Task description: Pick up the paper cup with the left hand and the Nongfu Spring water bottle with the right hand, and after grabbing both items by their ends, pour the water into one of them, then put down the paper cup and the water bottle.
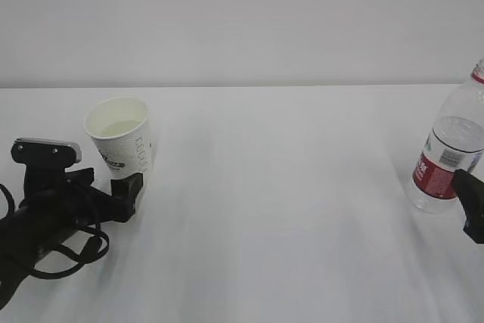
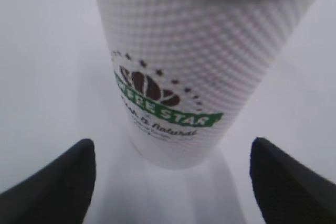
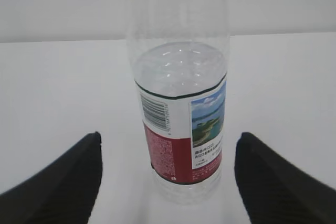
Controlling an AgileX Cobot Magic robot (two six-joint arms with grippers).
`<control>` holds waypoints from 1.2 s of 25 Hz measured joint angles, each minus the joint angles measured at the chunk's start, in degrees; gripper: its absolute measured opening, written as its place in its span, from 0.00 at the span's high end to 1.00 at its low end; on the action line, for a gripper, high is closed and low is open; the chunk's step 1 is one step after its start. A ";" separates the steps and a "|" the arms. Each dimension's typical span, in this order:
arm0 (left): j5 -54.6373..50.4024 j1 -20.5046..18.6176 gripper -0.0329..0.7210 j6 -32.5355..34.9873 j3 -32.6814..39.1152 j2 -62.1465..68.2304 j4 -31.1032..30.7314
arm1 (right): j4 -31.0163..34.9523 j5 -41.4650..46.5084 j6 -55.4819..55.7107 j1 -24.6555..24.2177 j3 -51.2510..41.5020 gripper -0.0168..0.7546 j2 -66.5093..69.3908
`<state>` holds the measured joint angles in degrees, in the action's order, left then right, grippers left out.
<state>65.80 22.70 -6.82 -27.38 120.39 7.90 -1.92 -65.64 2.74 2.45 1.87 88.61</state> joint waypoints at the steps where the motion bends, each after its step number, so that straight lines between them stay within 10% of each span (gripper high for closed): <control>1: 0.00 0.00 0.06 0.00 0.13 0.00 -0.27 | 0.00 0.00 -0.02 0.00 0.00 0.21 0.00; 30: 0.10 0.00 0.15 0.00 3.27 -10.01 -1.67 | 3.63 0.00 0.11 0.00 0.95 0.21 -2.38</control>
<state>65.90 22.70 -6.82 -24.11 110.38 6.23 1.71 -65.64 2.85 2.45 2.81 86.23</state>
